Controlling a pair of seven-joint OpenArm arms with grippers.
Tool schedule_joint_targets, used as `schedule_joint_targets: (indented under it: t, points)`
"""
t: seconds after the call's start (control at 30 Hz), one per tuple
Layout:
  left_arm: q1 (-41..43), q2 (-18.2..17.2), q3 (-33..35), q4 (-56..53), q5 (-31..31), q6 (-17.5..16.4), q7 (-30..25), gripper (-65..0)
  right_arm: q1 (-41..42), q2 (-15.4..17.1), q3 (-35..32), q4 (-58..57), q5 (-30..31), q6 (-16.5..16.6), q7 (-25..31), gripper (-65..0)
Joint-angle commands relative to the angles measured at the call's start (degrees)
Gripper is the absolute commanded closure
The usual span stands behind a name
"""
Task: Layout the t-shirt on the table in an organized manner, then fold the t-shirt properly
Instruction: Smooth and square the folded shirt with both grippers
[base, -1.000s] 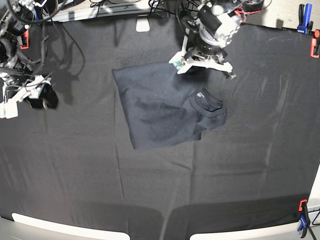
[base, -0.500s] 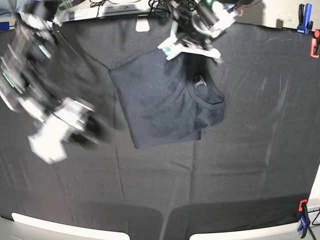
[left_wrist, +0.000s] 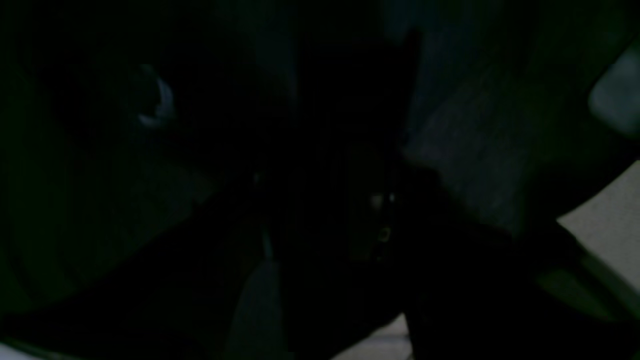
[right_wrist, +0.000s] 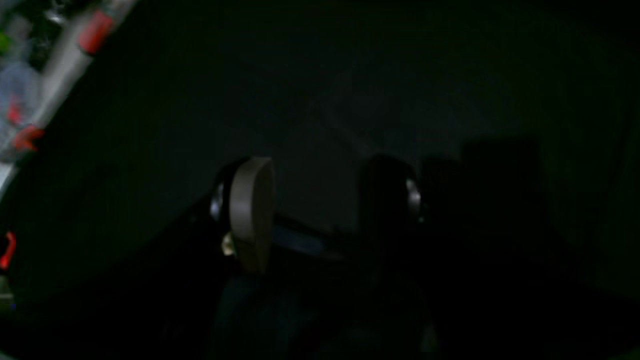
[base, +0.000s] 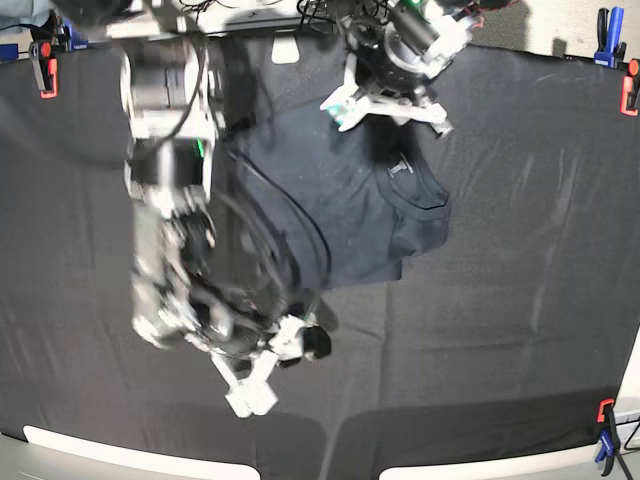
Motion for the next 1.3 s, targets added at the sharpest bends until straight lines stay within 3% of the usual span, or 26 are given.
schedule_joint_targets:
  t: [0.0, 0.27, 0.37, 0.47, 0.7, 0.87, 1.1, 1.27]
  points:
    - [-0.28, 0.17, 0.04, 0.96, 0.63, 0.74, -1.79, -18.1, 2.32, -0.13, 0.15, -1.62, -0.09, 0.39, 1.73, -31.0]
    - [-0.48, -0.15, -3.26, -6.47, -3.76, 1.99, -9.66, -18.1, 0.96, 2.25, 0.15, -11.19, 0.68, 0.79, 2.47, -31.0]
    - [-0.61, -0.17, -5.84, -10.99, -3.10, 1.97, -9.64, -18.1, -0.04, 4.07, 0.20, -11.17, 1.14, 1.01, -0.46, -31.0]
    - [-0.61, -0.17, -9.44, -13.16, -0.28, 2.01, -10.40, -18.1, -0.39, 6.49, 0.20, -11.02, 5.09, 1.38, -2.95, -31.0]
    - [-1.29, -0.17, -19.47, -13.35, -0.42, 1.90, -13.90, -18.1, -0.61, 11.08, 0.20, -9.20, 14.29, 2.26, -11.89, -31.0]
    - [-4.26, -0.20, -23.04, -13.90, -2.47, 1.27, -14.93, -18.1, -5.62, 11.61, 0.20, -2.01, 20.06, 2.26, -14.93, -30.9]
    - [-9.09, -0.17, -23.23, -19.43, -8.39, -2.25, -15.61, -18.1, -18.47, 11.72, 0.33, 14.56, 20.26, 2.26, -15.10, -30.9]
    - [-12.33, -0.20, -23.23, -22.93, -8.35, -2.40, -15.82, -18.1, -27.67, 11.43, 0.59, 24.57, 20.28, 2.26, -15.06, -30.9]
